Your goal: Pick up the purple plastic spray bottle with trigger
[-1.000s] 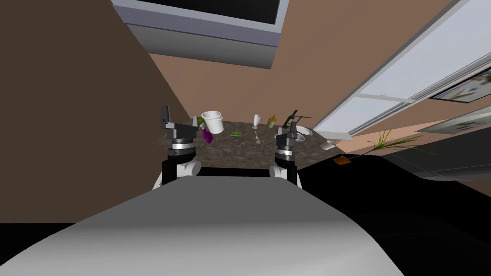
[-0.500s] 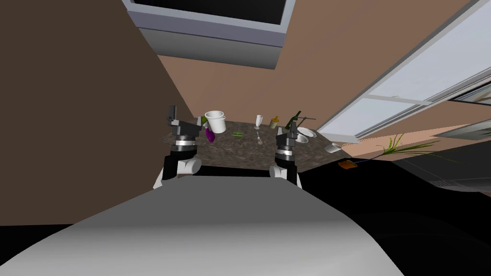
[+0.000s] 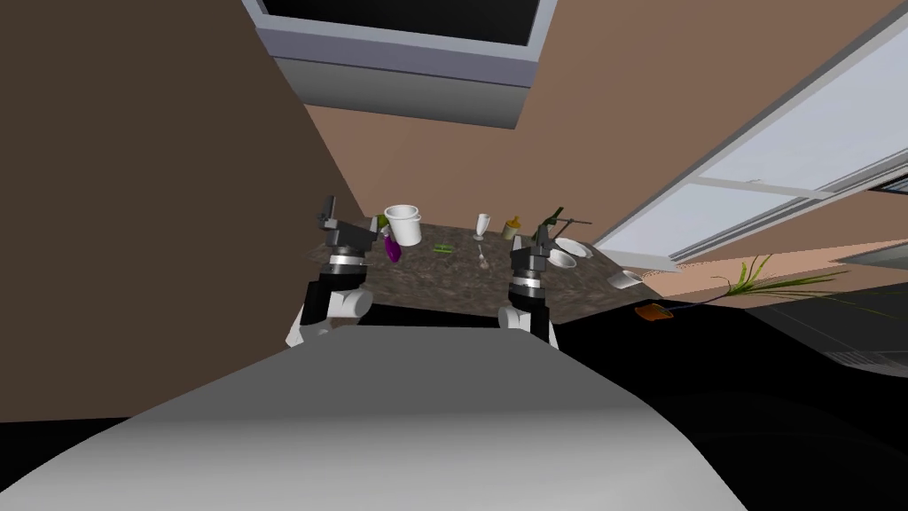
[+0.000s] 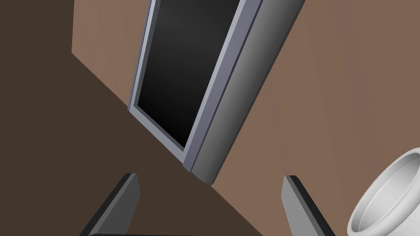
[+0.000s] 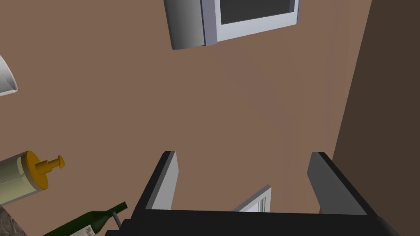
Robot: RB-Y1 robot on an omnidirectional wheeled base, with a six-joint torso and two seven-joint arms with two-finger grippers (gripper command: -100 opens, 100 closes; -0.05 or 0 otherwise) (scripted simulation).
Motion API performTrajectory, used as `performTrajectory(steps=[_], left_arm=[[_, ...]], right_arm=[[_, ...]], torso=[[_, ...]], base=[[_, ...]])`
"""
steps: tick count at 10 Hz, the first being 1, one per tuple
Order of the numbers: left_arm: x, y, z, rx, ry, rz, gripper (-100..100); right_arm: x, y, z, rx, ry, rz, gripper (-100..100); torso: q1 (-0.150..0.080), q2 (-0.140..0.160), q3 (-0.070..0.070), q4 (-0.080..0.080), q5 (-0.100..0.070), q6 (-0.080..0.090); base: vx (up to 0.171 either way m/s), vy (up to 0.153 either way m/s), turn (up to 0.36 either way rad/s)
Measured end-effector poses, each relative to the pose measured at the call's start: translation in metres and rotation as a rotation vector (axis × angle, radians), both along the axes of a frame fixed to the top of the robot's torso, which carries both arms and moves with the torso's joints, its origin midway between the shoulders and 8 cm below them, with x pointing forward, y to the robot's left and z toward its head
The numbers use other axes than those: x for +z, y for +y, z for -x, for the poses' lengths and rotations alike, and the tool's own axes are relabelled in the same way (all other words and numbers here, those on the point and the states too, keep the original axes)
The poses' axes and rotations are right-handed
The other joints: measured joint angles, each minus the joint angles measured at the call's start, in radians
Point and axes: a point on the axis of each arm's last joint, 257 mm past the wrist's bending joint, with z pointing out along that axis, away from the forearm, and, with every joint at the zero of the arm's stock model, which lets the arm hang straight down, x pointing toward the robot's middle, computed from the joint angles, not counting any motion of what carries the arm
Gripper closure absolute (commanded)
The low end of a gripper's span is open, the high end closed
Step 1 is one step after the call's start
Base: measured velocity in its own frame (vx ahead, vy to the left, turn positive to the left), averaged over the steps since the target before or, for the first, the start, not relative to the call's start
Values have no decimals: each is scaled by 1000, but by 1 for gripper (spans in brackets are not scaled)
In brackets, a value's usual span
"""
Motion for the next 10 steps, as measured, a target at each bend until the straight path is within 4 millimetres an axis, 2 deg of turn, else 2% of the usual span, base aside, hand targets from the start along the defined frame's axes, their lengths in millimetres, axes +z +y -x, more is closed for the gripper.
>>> performTrajectory(steps=[6,10], left_arm=[[-14,0,-27,-69,104,99,-100],[-30,5,-46,-109,186,175,-100]], right_arm=[[0,0,0,0,0,0,0],[0,0,0,0,0,0,0]], torso=[[0,0,0,0,0,0],[0,-1,0,0,0,0]], base=[[4,-1,66],[9,-2,57]])
